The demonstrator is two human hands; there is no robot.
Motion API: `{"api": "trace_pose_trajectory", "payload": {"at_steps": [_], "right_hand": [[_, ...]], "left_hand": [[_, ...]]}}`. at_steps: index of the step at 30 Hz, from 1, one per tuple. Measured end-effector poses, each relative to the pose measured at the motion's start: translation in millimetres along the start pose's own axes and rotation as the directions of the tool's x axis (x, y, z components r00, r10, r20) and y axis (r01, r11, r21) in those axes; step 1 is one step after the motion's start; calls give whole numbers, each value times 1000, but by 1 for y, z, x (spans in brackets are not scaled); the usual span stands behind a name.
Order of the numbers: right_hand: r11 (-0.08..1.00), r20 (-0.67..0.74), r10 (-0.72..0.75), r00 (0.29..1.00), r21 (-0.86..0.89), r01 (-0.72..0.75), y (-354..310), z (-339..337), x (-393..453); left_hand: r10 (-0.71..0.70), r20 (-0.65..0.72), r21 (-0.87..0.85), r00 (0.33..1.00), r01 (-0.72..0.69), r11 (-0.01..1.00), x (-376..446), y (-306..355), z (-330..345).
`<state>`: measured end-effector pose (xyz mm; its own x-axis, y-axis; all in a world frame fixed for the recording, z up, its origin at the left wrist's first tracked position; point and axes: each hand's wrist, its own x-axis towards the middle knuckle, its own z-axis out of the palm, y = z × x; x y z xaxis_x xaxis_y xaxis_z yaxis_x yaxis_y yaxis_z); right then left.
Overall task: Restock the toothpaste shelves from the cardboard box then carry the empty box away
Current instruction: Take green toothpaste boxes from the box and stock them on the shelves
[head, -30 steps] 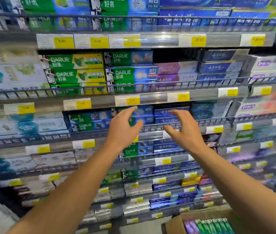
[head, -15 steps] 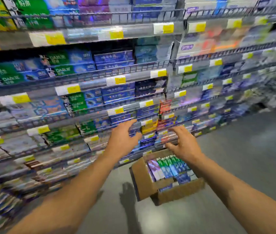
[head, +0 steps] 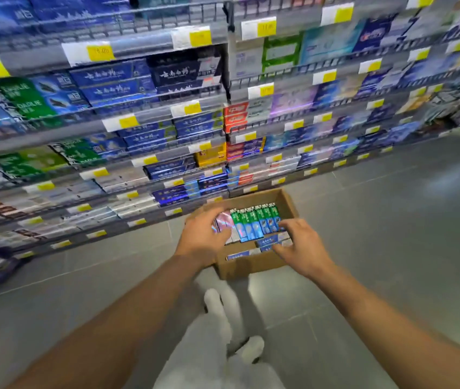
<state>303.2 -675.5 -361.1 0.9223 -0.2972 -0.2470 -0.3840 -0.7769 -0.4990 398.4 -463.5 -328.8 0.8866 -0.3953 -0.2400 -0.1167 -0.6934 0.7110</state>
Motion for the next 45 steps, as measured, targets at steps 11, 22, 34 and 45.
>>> {"api": "trace_pose_trajectory", "payload": {"at_steps": [11, 22, 34, 45], "right_hand": [[997, 281, 78, 956, -36, -70, 80, 70, 116], [980, 449, 189, 873, -35, -194, 168, 203, 248], [981, 538, 153, 829, 16, -192, 292, 426, 384], [974, 387, 180, 904, 57, -218, 339, 567, 438]], "left_hand": [[-326, 73, -79, 942, 332, 940, 113, -70, 101], [-429, 143, -77, 892, 442, 894, 241, -167, 232], [-540, 138, -73, 830, 552, 830, 354, -338, 395], [-602, 109, -162, 791, 612, 774, 405, -445, 468]]}}
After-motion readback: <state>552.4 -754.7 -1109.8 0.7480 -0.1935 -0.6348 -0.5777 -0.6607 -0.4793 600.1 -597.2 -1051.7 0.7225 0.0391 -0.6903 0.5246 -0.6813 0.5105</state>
